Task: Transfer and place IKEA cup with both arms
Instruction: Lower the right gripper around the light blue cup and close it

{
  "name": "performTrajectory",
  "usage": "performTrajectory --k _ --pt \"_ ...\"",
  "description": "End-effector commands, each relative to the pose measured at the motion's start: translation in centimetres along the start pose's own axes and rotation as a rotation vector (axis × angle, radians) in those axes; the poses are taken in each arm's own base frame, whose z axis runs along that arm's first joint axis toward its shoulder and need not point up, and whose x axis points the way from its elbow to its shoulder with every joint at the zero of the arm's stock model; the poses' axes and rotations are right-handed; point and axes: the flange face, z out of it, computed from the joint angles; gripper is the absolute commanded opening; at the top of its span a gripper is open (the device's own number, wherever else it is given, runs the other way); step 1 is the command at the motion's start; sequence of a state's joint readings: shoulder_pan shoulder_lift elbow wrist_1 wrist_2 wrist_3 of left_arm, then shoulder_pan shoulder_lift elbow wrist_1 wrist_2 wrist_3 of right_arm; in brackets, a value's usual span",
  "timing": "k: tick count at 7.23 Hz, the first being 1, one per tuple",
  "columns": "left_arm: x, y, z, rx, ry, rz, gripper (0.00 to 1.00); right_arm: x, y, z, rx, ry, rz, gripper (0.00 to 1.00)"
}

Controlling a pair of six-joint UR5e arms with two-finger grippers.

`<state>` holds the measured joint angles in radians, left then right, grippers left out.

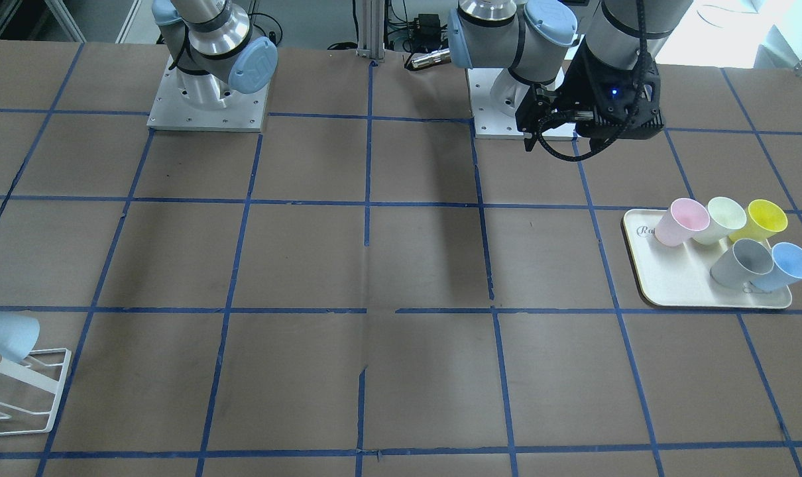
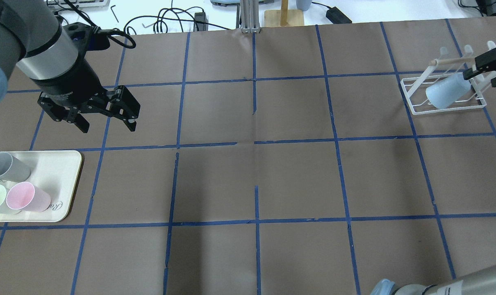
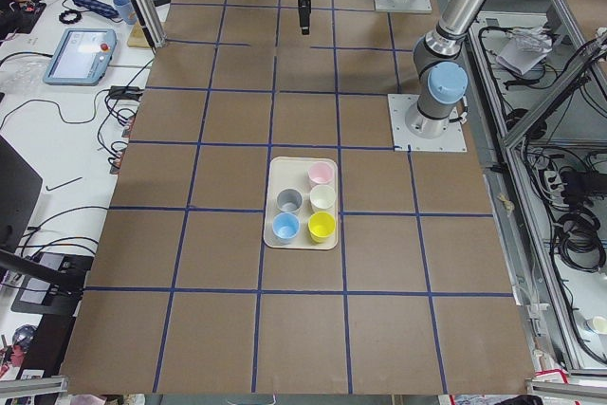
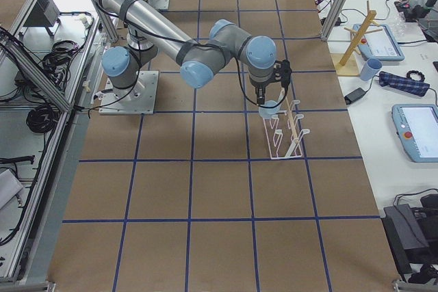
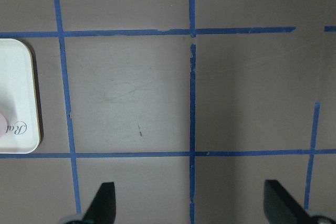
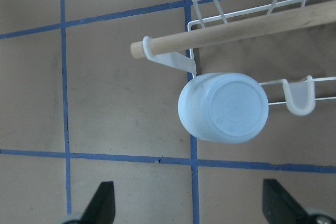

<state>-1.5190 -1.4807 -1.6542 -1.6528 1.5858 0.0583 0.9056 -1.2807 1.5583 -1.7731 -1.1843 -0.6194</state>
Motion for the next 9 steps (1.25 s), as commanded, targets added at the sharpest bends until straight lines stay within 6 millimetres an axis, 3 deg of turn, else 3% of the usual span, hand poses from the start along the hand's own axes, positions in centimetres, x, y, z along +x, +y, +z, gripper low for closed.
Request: performTrajectory --k 1,3,9 --pt "-0.1 0.0 0.2 0.003 -0.005 0.0 1.0 1.3 -1.1 1.2 0.023 0.006 0.044 1.0" --pt "-0.3 -0.1 0.4 0.001 -0.008 -0.005 1.0 3.0 -1.6 3.9 0.003 -0.011 0.111 1.0" --pt "-0.4 -0.2 0.3 0.009 -0.006 -0.008 1.0 4.1 -1.8 6.3 -0.008 -0.016 0.141 0.99"
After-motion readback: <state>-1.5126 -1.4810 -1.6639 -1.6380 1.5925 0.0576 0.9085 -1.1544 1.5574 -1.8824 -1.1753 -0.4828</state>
